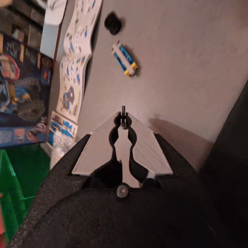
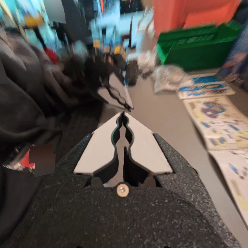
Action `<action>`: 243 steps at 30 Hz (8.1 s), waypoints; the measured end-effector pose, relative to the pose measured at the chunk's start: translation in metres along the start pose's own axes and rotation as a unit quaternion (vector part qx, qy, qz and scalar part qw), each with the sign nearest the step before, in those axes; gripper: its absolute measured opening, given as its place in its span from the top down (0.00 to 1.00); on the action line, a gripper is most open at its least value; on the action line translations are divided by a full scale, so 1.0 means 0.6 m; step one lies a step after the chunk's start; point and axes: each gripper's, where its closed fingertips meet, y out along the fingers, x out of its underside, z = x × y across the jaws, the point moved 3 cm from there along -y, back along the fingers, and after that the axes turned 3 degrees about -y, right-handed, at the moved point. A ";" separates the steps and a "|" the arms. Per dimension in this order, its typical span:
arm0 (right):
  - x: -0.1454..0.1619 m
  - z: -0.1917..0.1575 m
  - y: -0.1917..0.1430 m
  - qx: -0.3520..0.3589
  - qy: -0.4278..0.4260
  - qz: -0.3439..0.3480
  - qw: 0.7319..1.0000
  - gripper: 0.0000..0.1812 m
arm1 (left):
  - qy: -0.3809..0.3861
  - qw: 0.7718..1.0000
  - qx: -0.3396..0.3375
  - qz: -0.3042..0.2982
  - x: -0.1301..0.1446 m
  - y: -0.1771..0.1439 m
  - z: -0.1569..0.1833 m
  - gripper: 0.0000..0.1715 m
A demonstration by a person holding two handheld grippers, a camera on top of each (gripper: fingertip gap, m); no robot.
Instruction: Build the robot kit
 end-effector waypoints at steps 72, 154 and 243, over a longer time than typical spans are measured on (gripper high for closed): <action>0.009 -0.037 0.049 -0.007 -0.101 0.055 0.993 0.98 | -0.498 0.649 0.414 0.400 -0.130 -0.063 -0.006 0.96; 0.068 -0.025 0.085 0.089 -0.215 -0.139 0.963 0.99 | -0.372 0.823 0.261 0.340 -0.126 -0.019 0.024 0.95; 0.114 -0.013 0.074 0.030 -0.123 -0.169 0.977 0.98 | -0.344 0.841 0.289 0.301 -0.110 -0.003 0.042 0.77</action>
